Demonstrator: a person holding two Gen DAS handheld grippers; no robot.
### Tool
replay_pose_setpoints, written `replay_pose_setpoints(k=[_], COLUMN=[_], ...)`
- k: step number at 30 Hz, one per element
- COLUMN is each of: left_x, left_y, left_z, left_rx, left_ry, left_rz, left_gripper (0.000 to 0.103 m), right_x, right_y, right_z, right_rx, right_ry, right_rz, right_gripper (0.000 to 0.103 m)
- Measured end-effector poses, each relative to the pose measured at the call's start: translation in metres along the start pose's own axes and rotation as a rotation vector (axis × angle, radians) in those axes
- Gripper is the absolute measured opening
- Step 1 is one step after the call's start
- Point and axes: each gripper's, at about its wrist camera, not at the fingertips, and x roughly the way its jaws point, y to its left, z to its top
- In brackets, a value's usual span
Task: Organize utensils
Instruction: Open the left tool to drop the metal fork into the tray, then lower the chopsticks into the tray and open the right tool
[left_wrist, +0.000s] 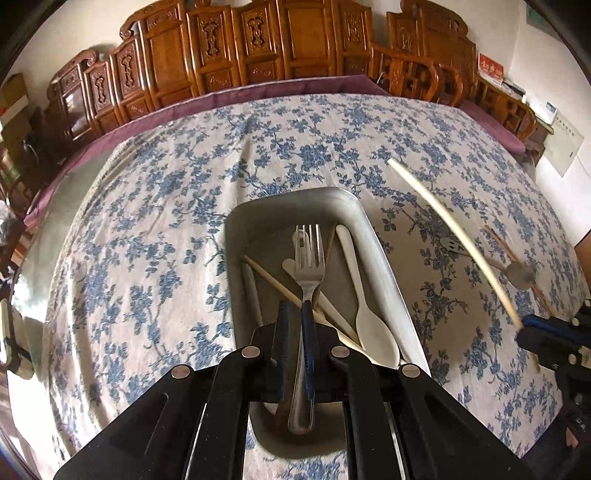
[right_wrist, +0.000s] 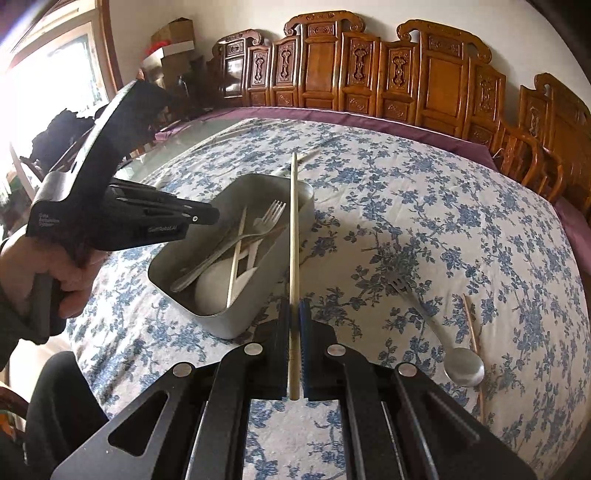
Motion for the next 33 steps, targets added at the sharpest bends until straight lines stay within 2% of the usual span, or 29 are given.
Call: replay_pose_setpoints(k=[8,17,20,22,28,33], left_x=[-0.038,-0.061,-0.066,-0.069,-0.073,-0.071], left_y=[0.017,0.044,0.052,0.059,0.079,0.086], left_z=[-0.016,-0.033,-0.039,-0.045,-0.057,-0.061], left_rx=[-0.014,-0.053,-0.071,-0.091,-0.155,-0.183], left_ry=[-0.058,-0.093,-0.107,-0.121,-0.161,-0.164], left_rz=[-0.004,0.003,0.015,0.025,0.032,0.019], left_gripper=[0.006,0.006,0.012,0.022,0.027,0.027], right_x=[0.004,0.021,0.031,0.036,0.053,0.071], right_y=[0.026,0.049,0.054,0.057,0.064,0.069], right_z=[0.010,0.021,0.024,0.025,0.033,0.037], right_rx=[-0.014,-0.021,-0.014,-0.014,-0.010,-0.007], right_ry=[0.001,0.024,0.039,0.047,0.066,0.100], right_rz=[0.014,0.024,0.026,0.026,0.027,0.021], right_gripper=[0.006,0.006,0.006,0.006,0.006,0.006])
